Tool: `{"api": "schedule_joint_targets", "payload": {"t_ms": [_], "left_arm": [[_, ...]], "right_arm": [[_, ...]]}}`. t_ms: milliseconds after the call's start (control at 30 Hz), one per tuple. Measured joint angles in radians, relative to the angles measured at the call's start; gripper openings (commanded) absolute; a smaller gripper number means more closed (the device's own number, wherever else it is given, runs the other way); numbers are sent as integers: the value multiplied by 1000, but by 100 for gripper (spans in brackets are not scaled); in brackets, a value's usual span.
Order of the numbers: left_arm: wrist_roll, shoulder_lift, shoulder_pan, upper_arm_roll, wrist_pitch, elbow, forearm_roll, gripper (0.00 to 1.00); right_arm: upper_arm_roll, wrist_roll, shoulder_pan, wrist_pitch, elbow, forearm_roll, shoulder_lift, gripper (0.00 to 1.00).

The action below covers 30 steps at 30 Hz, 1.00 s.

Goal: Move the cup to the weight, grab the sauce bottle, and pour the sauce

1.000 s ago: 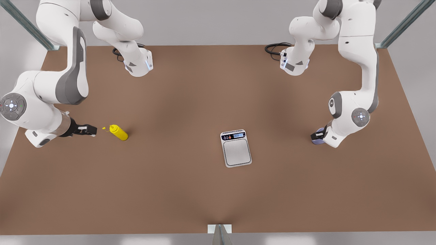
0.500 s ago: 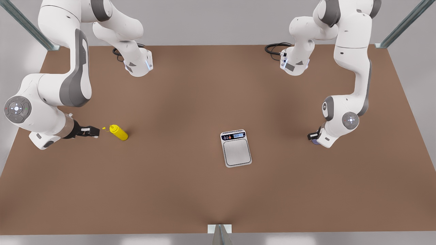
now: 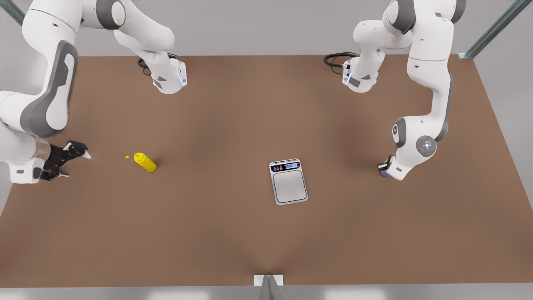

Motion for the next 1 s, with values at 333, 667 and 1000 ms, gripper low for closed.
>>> {"api": "schedule_joint_targets", "payload": {"t_ms": [333,667,1000], "left_arm": [[-105,-57,-52,-15,0,9,51,21],[-539,26,-278,-80,-118,242,41,21],[-922,196,-455,-98,-117,478,16,21]], "right_arm": [[-2,-1044,-382,126,-460,580,165,100],[31,-1362,-379,103,-474,727,329,100],[72,-1389,-353,104,-500,737,363,100]]}}
